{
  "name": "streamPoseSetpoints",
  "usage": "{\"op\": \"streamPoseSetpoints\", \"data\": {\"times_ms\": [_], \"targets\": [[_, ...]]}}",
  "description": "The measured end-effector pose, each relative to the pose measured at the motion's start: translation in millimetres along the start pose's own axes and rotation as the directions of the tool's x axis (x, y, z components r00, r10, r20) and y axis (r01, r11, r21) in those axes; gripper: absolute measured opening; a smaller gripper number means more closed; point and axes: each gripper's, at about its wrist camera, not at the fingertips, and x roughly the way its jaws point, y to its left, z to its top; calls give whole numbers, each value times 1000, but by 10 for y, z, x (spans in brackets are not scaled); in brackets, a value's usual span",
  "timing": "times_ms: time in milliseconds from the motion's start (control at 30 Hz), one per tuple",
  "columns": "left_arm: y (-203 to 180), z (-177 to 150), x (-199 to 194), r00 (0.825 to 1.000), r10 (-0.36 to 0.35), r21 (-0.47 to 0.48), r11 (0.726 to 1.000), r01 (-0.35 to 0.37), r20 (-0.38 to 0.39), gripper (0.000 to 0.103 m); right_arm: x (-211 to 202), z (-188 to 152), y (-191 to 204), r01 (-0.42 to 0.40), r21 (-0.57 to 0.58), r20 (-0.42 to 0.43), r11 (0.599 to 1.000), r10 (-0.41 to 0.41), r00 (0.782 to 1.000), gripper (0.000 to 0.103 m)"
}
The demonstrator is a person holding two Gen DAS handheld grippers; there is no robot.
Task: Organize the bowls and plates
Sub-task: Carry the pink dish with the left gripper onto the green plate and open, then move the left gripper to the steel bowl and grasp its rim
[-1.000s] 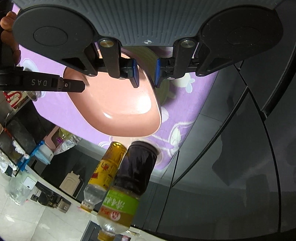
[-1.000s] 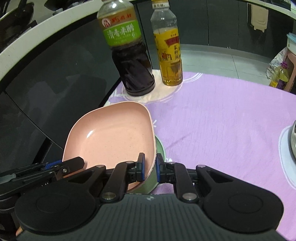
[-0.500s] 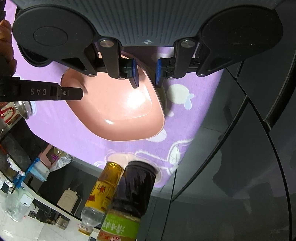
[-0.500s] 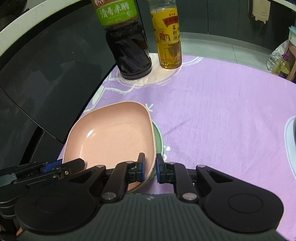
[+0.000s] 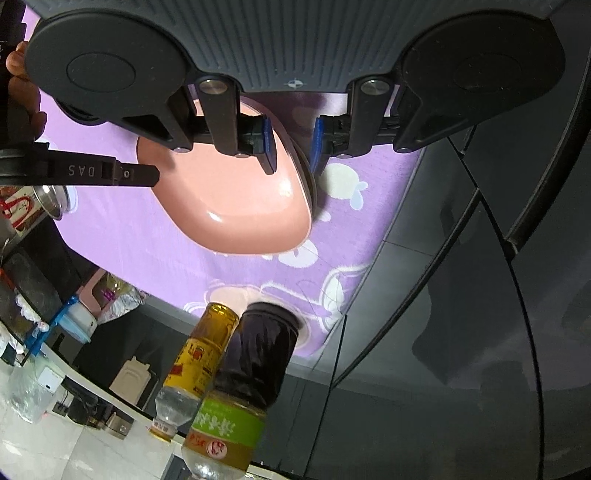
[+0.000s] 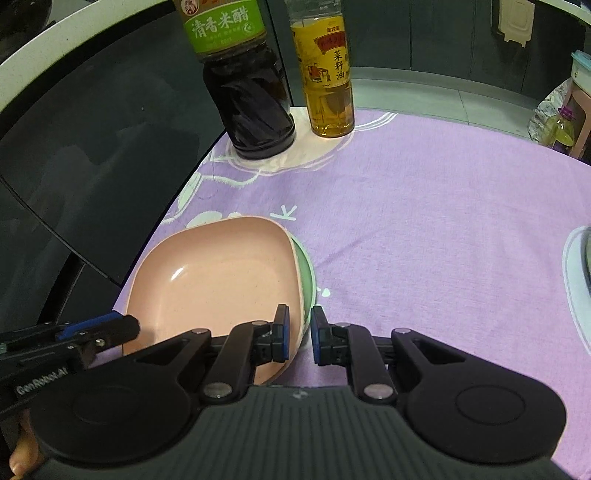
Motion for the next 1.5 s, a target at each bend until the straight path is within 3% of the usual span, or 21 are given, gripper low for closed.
{"op": "streamPoseSetpoints", "data": {"times_ms": [633, 1200, 1500], "targets": [[-545, 35, -140, 1000, -1, 96, 995, -2, 30, 18, -396, -82, -429, -37, 82, 83, 996, 30, 996, 1], [-1831, 47, 87, 994, -97, 270, 957, 108, -53, 18, -833, -332, -1519, -17, 278, 193, 960, -38, 981, 1], [-2483, -67, 274, 991, -85, 357, 927, 117, -104, 18, -1057, -505, -2052, -25, 385, 260, 922, -82, 962, 1]]}}
